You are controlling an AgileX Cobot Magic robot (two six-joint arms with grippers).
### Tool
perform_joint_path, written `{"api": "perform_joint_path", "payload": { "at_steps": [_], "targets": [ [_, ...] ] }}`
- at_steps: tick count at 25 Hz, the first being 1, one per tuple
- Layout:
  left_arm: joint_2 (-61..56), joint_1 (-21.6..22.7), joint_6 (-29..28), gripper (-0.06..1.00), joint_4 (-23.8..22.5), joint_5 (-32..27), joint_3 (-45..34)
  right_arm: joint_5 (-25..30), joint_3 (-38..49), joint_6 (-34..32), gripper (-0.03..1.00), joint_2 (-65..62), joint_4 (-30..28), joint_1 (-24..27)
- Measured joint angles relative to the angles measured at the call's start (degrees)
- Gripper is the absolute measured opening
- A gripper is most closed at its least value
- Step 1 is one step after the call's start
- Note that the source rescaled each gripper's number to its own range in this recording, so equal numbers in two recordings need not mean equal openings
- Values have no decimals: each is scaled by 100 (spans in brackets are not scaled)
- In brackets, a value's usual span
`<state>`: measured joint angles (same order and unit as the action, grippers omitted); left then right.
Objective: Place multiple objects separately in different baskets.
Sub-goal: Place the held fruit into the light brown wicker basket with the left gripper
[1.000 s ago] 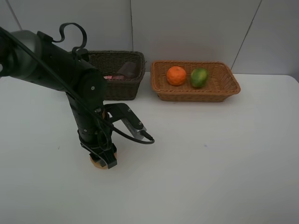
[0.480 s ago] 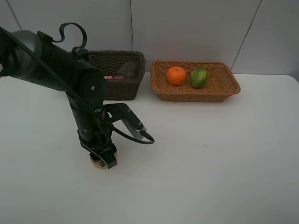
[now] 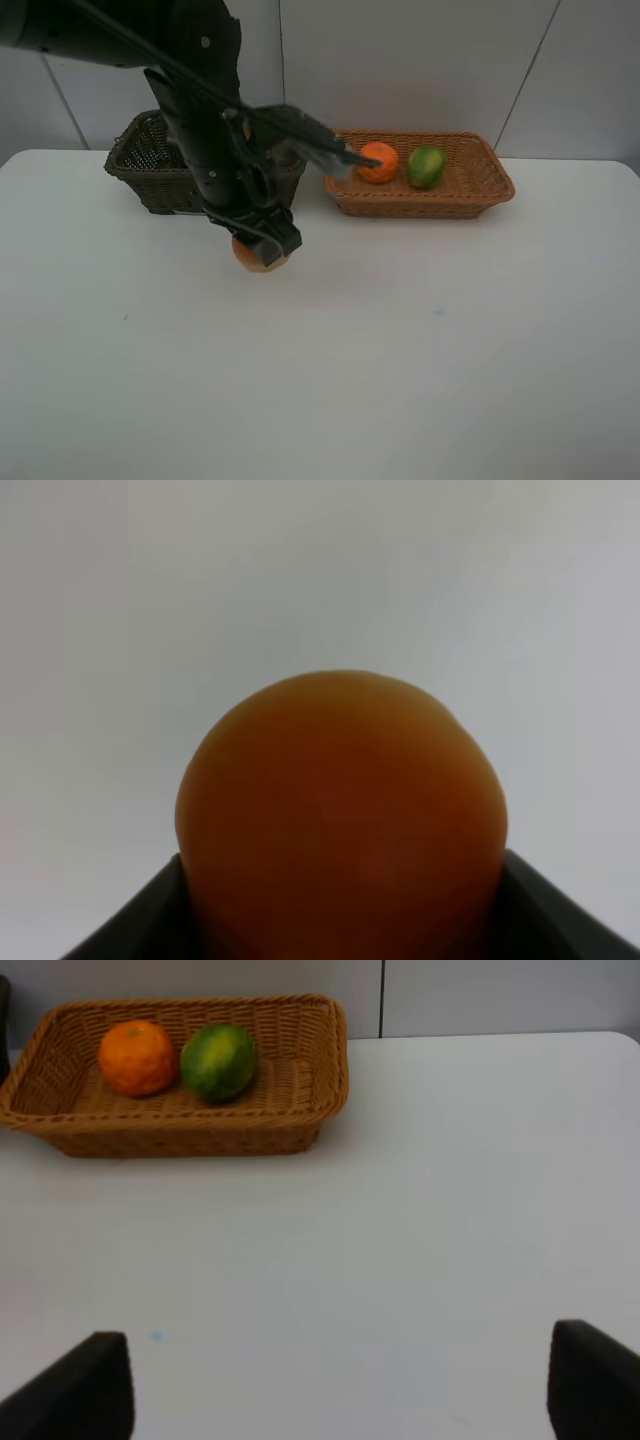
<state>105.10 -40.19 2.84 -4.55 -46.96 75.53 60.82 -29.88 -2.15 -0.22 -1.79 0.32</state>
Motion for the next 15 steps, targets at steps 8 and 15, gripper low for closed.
{"api": "perform_joint_path", "payload": {
  "at_steps": [8,15],
  "targets": [
    [1054,-91,-78,69,0,-24,2234,0,0,0,79,0,0,0],
    [2151,-201,-83,69,68,221,3830,0,0,0,79,0,0,0]
  ]
}}
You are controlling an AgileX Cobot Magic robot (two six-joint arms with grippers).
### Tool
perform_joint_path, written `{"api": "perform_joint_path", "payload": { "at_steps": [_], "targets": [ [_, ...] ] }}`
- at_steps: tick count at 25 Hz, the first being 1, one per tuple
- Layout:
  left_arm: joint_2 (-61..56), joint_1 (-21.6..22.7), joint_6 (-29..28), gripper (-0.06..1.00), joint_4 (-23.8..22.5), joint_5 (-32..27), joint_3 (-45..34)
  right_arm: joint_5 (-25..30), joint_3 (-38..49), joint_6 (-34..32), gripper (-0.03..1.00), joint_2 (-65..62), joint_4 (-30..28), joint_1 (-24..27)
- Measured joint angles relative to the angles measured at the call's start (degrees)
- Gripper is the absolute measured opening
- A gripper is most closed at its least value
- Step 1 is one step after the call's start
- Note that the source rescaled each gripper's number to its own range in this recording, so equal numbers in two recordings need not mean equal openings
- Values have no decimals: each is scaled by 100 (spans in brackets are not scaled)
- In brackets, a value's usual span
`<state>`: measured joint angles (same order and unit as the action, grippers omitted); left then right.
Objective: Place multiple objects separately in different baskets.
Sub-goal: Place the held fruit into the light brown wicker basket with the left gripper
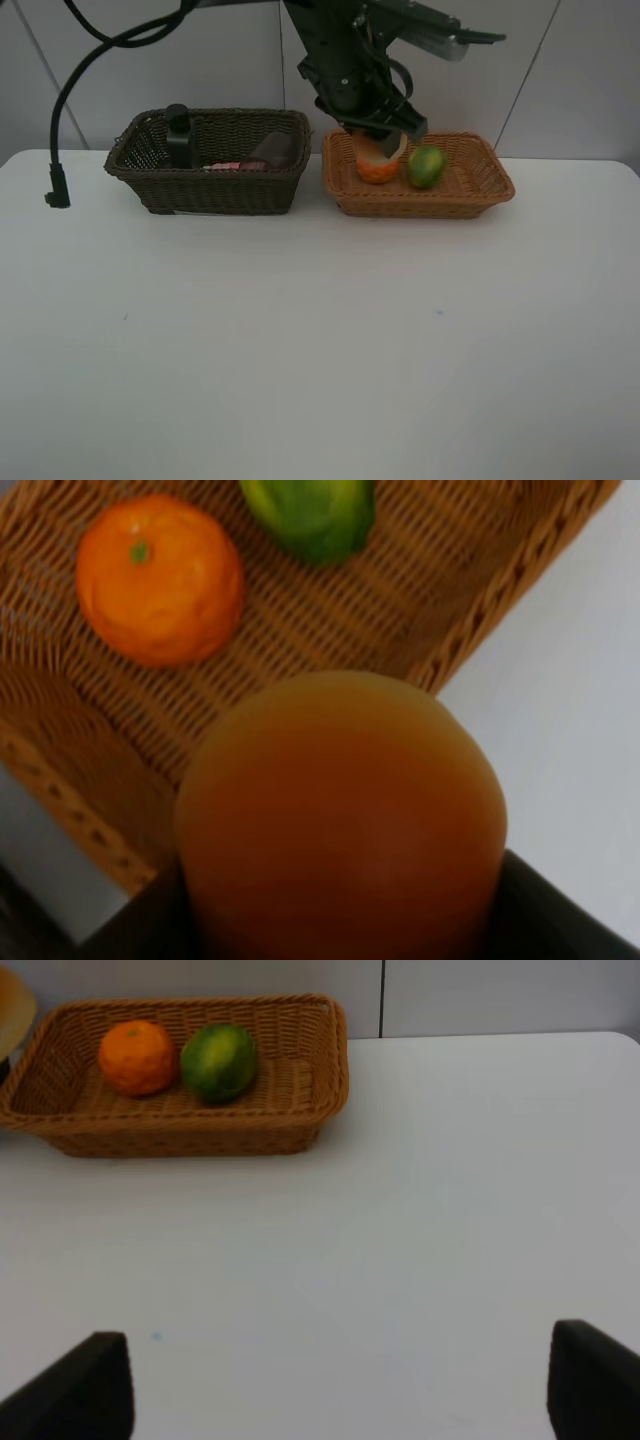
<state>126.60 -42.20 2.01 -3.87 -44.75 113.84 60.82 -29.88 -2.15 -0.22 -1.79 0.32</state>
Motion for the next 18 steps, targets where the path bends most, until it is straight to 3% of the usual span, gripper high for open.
{"api": "perform_joint_path", "payload": {
  "at_steps": [10,13,18],
  "targets": [
    [808,0,0,69,24,2270,121,0,0,0,79,0,0,0],
    [1037,0,0,69,37,2598,121,0,0,0,79,0,0,0],
    [1280,0,0,69,37,2659,121,0,0,0,79,0,0,0]
  ]
}}
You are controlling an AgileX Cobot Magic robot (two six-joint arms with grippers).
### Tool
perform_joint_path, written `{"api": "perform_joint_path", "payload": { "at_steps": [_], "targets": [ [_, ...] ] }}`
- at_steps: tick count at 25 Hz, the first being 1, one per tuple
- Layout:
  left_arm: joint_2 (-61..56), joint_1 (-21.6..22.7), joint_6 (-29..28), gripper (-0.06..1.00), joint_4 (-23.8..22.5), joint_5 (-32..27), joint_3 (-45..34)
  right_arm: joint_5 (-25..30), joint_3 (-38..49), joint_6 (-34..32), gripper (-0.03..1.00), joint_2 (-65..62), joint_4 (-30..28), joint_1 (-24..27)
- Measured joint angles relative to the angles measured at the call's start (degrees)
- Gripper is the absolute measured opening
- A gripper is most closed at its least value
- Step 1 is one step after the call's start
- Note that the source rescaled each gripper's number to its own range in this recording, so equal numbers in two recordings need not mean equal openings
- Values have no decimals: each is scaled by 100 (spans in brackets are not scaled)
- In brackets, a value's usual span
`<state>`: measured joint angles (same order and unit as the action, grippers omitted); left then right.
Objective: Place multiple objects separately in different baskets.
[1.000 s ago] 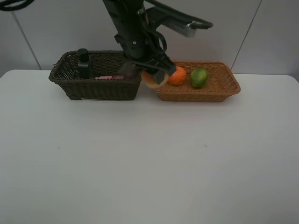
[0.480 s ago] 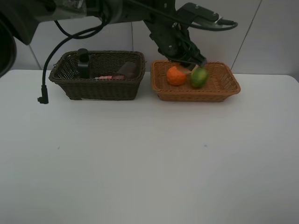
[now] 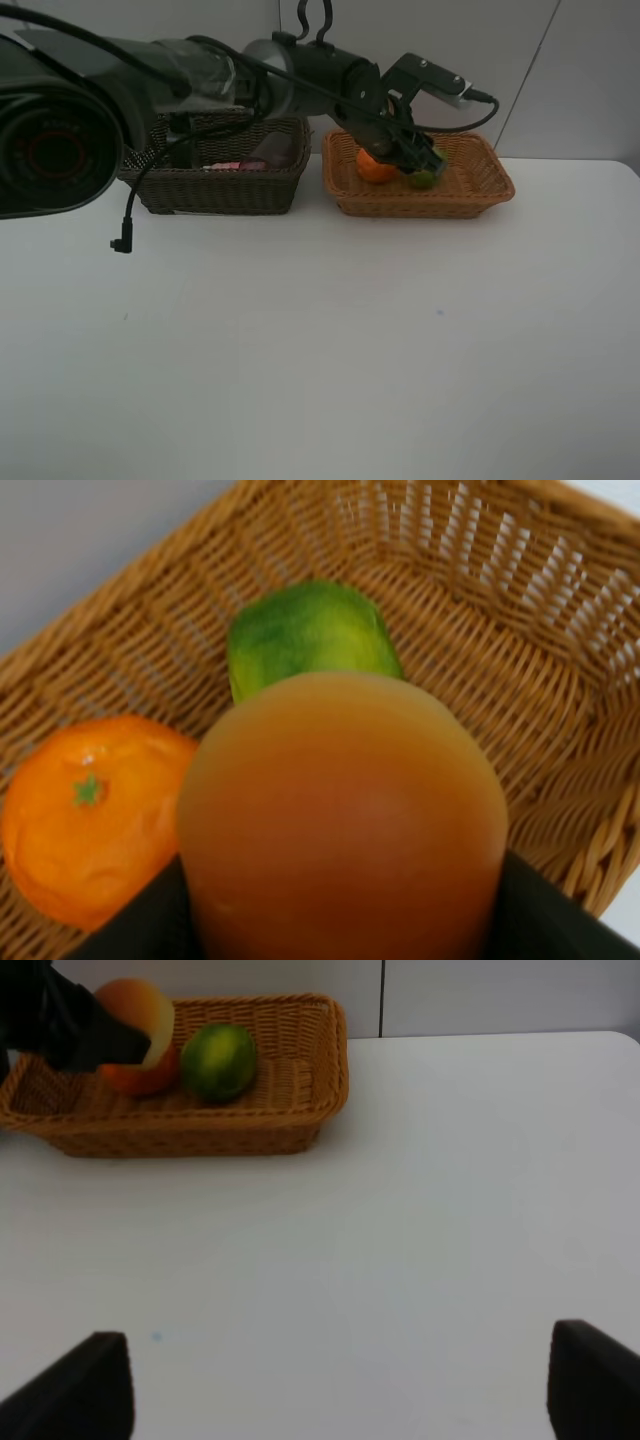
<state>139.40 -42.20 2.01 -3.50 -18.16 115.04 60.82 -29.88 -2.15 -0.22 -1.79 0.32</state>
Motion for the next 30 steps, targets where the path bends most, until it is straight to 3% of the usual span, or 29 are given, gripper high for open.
{"api": "perform_joint_path", "payload": {
  "at_steps": [14,21,30],
  "targets": [
    [12,0,0,69,0,-217,4,0,0,0,79,0,0,0],
    [2,0,0,93,20,-267,4,0,0,0,79,0,0,0],
    [-305,0,0,96,25,-587,11,0,0,0,79,0,0,0]
  ]
}}
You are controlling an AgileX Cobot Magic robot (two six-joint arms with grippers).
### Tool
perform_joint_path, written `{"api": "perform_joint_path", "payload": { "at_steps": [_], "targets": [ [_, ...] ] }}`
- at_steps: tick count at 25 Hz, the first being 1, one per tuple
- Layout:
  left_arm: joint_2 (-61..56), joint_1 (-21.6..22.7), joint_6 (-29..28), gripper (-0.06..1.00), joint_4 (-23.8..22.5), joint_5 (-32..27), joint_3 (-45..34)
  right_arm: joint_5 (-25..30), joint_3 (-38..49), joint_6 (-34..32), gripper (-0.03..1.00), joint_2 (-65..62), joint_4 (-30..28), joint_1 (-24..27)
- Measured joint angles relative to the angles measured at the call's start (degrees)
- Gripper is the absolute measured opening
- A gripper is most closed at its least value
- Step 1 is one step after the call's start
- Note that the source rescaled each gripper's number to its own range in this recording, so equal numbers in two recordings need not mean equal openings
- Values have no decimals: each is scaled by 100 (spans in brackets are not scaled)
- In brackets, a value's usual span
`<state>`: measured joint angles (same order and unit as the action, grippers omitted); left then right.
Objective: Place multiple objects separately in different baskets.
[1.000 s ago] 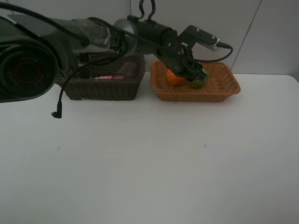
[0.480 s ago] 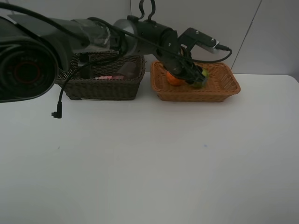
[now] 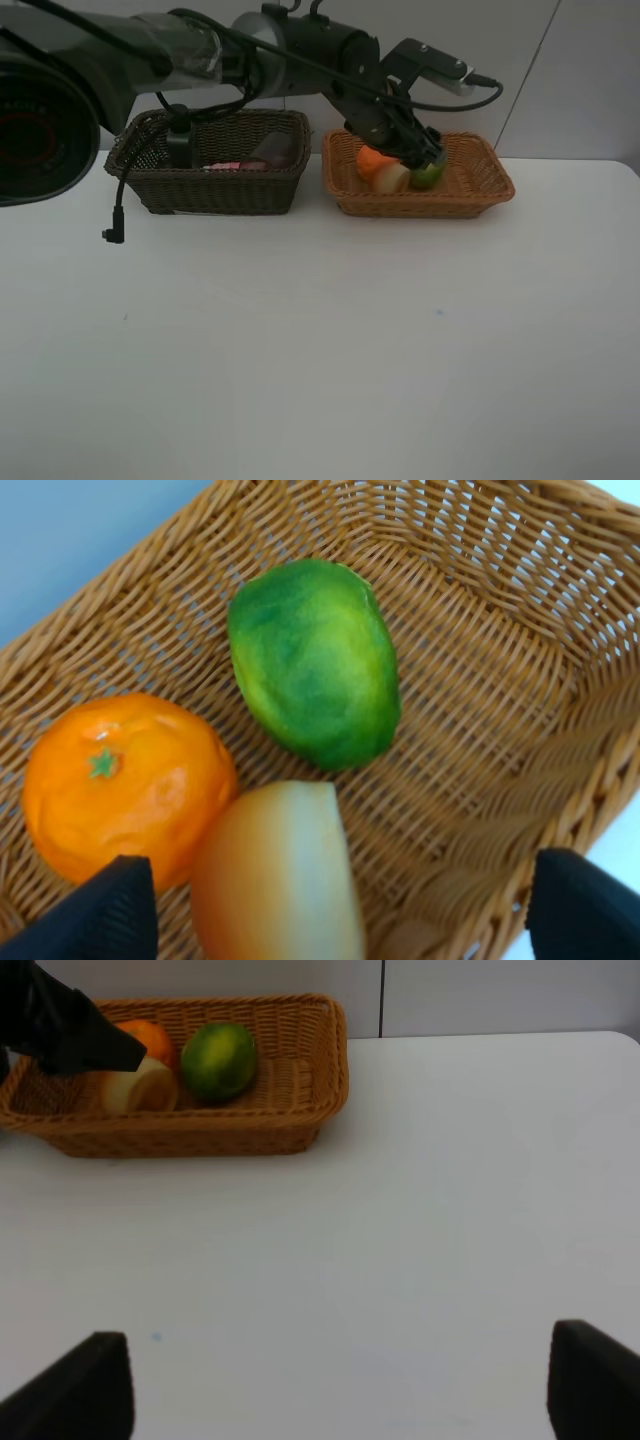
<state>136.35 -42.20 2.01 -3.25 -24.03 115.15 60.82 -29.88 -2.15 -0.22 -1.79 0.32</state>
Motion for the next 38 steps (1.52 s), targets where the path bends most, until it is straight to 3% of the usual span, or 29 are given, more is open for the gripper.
{"api": "perform_joint_path", "payload": {
  "at_steps": [8,22,28,34,38],
  "targets": [
    [-573,125,0,98,135,-1195,0,0,0,0,79,0,0,0],
    [-1726,1313,-590,100,216,-3646,-13,0,0,0,79,0,0,0],
    [-2663,2023,-665,100,244,-3643,-988,0,0,0,79,0,0,0],
    [-4119,2673,-697,100,235,-2866,-2988,0,0,0,79,0,0,0],
    [-5310,2871,-699,100,177,-2611,-4206,0,0,0,79,0,0,0]
  ]
}}
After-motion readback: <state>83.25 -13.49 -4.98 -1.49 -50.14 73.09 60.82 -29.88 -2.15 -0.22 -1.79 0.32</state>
